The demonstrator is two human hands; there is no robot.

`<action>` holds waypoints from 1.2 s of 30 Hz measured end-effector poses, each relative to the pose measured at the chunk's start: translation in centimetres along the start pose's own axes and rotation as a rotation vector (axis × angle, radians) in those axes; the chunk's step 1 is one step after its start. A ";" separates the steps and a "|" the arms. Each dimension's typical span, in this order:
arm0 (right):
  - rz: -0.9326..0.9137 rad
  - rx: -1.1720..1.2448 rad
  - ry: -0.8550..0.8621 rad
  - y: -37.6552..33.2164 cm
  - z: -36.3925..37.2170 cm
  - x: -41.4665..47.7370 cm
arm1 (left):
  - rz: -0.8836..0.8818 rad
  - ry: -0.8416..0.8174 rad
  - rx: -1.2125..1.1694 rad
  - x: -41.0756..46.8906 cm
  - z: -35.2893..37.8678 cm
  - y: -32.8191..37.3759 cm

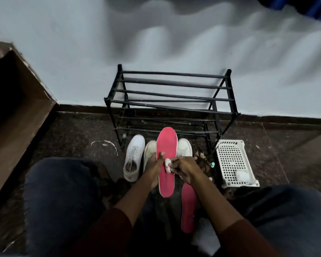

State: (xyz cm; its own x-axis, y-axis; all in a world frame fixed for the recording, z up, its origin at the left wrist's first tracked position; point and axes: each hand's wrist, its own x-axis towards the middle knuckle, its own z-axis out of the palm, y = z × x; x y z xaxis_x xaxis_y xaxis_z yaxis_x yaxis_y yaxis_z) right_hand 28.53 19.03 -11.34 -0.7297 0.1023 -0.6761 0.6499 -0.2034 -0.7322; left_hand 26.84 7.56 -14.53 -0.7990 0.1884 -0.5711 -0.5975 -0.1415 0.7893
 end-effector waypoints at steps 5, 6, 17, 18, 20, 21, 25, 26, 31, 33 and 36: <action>0.144 -0.069 0.108 7.5 -1.3 3.5 | -0.169 0.152 0.098 1.6 -0.9 -6.6; 0.175 -0.096 0.108 9.2 -1.6 3.9 | -0.228 0.150 0.122 1.6 -1.1 -7.8; 0.509 -0.189 0.190 22.6 -4.8 10.0 | -0.586 0.076 0.465 6.9 -3.0 -21.9; 0.509 -0.177 0.208 23.0 -5.0 10.6 | -0.584 0.095 0.487 7.6 -3.0 -22.8; 0.522 -0.214 0.216 24.4 -5.4 11.8 | -0.573 0.116 0.531 8.9 -3.1 -24.4; 0.520 -0.223 0.213 25.0 -5.6 12.3 | -0.563 0.130 0.560 9.4 -3.2 -25.0; 0.510 -0.332 0.196 26.6 -5.6 14.0 | -0.507 0.183 0.745 11.0 -3.6 -27.1; 0.508 -0.351 0.192 26.5 -5.5 14.0 | -0.486 0.173 0.792 11.2 -3.7 -27.5; 0.405 -0.555 0.311 27.0 -6.6 13.6 | -0.425 0.230 0.895 11.1 -3.5 -28.3; 0.437 -0.554 0.445 26.6 -7.4 12.6 | -0.356 0.323 0.936 10.4 -2.8 -28.2; 0.461 -0.450 0.589 26.9 -8.9 11.6 | -0.254 0.358 0.980 8.8 -0.8 -27.8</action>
State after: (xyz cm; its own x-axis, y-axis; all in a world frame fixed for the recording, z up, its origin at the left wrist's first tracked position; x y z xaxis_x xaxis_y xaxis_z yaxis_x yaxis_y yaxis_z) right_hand 39.42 23.44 -39.59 -0.2256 0.6164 -0.7544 0.9662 0.0428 -0.2541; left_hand 36.39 12.40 -41.69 -0.7275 -0.2159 -0.6512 -0.5613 0.7331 0.3840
